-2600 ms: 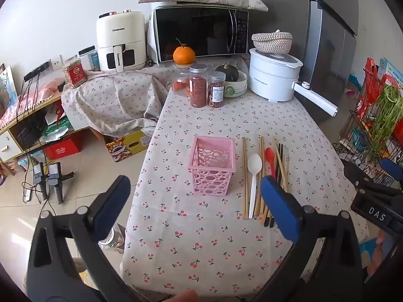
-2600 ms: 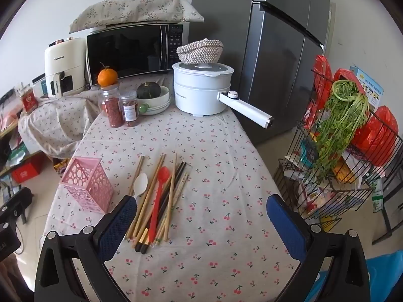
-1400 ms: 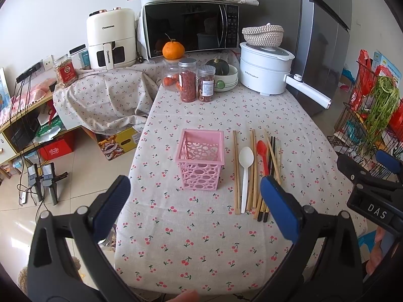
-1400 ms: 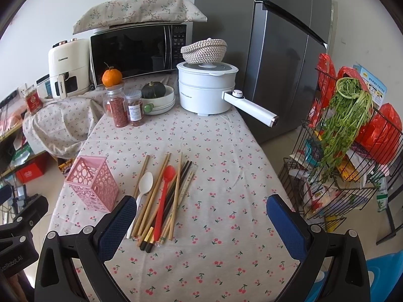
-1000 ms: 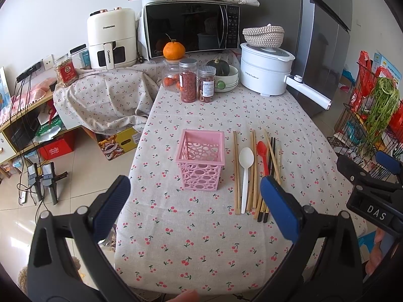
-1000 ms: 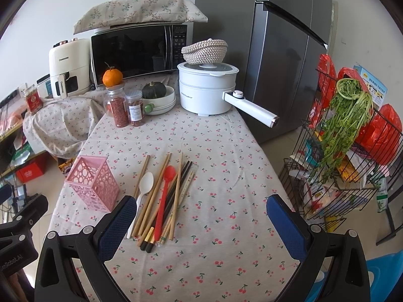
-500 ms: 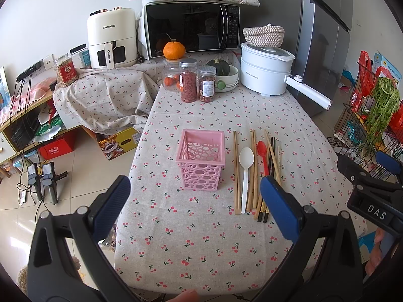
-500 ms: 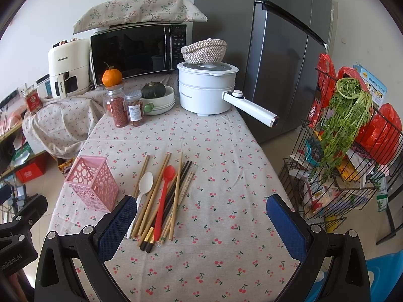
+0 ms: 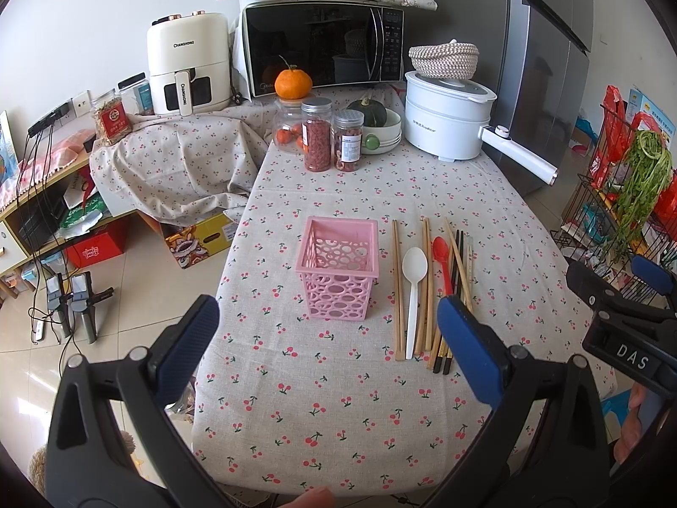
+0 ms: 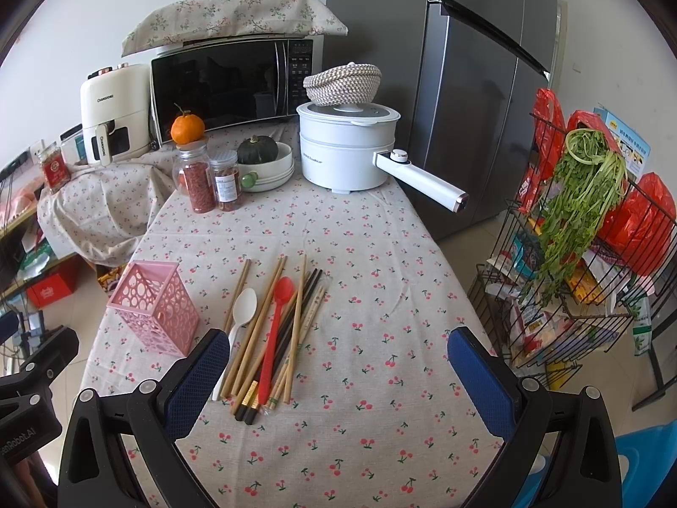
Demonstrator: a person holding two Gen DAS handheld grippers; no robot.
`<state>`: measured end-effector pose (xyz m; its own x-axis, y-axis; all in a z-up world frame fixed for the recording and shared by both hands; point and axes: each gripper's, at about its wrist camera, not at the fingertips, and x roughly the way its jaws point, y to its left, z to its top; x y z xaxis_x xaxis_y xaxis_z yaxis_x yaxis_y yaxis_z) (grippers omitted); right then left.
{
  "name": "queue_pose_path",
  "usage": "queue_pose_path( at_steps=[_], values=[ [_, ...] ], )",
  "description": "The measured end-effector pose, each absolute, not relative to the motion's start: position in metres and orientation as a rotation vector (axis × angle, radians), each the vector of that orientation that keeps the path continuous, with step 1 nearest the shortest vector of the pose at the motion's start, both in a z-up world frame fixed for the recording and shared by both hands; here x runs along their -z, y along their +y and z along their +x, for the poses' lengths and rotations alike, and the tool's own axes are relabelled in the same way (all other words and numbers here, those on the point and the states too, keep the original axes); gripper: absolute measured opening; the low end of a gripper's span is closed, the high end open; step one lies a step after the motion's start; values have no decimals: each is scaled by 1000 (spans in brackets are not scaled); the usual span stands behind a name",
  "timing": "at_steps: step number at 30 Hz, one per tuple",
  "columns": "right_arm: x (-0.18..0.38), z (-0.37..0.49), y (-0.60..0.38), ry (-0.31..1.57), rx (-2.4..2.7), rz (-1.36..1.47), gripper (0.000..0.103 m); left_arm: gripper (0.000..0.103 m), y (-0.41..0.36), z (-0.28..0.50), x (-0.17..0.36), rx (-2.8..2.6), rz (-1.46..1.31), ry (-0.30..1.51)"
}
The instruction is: Organize utensils
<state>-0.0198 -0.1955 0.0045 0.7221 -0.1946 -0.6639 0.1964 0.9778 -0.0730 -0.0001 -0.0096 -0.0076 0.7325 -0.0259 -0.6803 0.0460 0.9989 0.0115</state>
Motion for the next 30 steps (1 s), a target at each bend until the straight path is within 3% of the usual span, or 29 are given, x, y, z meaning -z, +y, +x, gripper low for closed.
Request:
queue_pose_path(
  at_steps=[22,30],
  values=[
    [4,-18,-202,745,227,2,103,102,-12,1,15,36,58,708],
    [9,-1,-218,757,216,3,103,102,-25,21,13,116,73,792]
  ],
)
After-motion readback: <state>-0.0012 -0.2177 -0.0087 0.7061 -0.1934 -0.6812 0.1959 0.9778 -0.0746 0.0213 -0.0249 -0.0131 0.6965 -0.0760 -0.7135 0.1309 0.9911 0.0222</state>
